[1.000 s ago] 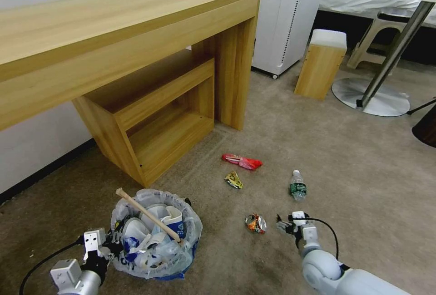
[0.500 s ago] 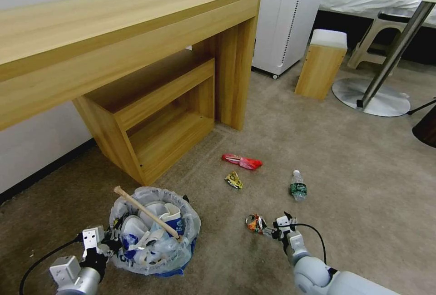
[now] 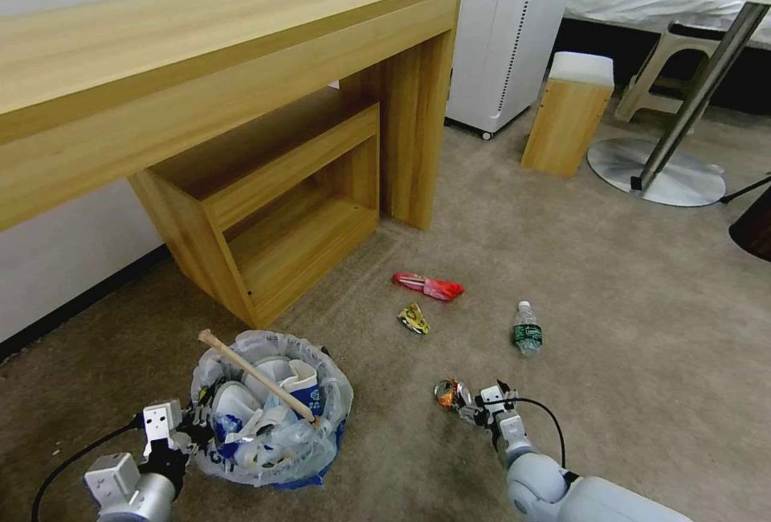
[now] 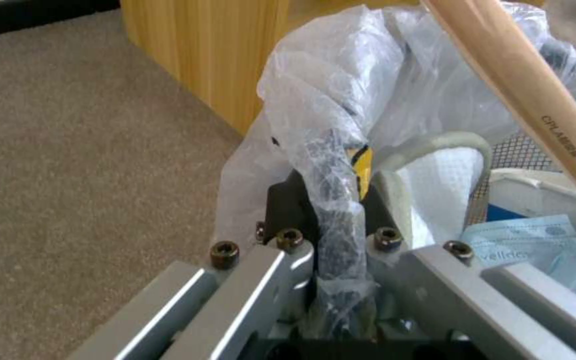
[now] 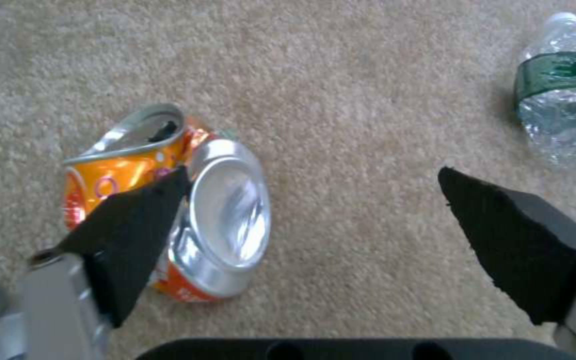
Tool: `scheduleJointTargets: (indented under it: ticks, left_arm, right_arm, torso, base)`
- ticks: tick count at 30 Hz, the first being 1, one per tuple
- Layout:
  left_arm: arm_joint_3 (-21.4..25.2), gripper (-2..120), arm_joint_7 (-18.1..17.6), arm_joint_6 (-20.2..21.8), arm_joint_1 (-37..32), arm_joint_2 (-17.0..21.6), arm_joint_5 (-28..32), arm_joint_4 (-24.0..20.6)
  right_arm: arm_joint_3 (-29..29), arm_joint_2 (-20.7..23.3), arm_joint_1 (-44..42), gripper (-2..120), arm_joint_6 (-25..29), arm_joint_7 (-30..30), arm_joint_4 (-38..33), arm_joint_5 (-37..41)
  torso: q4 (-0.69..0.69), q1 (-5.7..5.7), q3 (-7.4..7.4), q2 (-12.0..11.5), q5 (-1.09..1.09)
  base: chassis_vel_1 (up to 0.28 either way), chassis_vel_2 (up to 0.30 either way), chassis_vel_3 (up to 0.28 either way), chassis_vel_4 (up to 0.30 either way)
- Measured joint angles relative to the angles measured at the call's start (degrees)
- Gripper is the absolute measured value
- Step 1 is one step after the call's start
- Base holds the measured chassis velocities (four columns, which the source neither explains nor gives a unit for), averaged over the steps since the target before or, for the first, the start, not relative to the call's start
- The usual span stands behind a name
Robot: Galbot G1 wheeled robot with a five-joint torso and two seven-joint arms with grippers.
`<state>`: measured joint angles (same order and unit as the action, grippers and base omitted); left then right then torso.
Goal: Pick up the trash bin and place the garbage on the floor into it.
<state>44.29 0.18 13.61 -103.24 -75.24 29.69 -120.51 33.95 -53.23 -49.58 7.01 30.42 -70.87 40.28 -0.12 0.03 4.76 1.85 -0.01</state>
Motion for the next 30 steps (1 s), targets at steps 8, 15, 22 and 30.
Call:
scheduleJointTargets:
  ticks: [8,15,22,30]
  left_arm:
    - [-0.2,3,0.0,-0.1,0.1,-0.1,0.0,0.2]
    - [-0.8,3,0.0,-0.2,0.2,-0.3,0.2,-0.1]
    - [-1.1,3,0.1,-0.2,0.3,-0.4,0.2,-0.2]
    - [-1.2,3,0.3,-0.3,0.3,-0.6,-0.1,0.1]
  right_arm:
    - [-0.1,-0.8,0.0,68,0.2,0.0,0.8,-0.6]
    - [0.5,-1.1,0.1,36,0.7,0.1,1.6,-3.0]
    - [0.6,-1.2,-0.1,11,0.9,0.1,2.2,-4.3]
    - [-0.4,-0.8,-0.8,0,1.4,0.3,2.1,-5.0]
  torso:
    - [0.0,0.0,0.0,0.0,0.0]
    - [0.0,0.0,0.0,0.0,0.01]
    - [0.0,0.0,0.0,0.0,0.0]
    - [-0.02,0.01,0.01,0.0,-0.01]
  base:
    - [0.0,0.0,0.0,0.0]
    - [0.0,0.0,0.0,0.0]
    - [0.0,0.0,0.0,0.0]
    - [0.0,0.0,0.0,0.0]
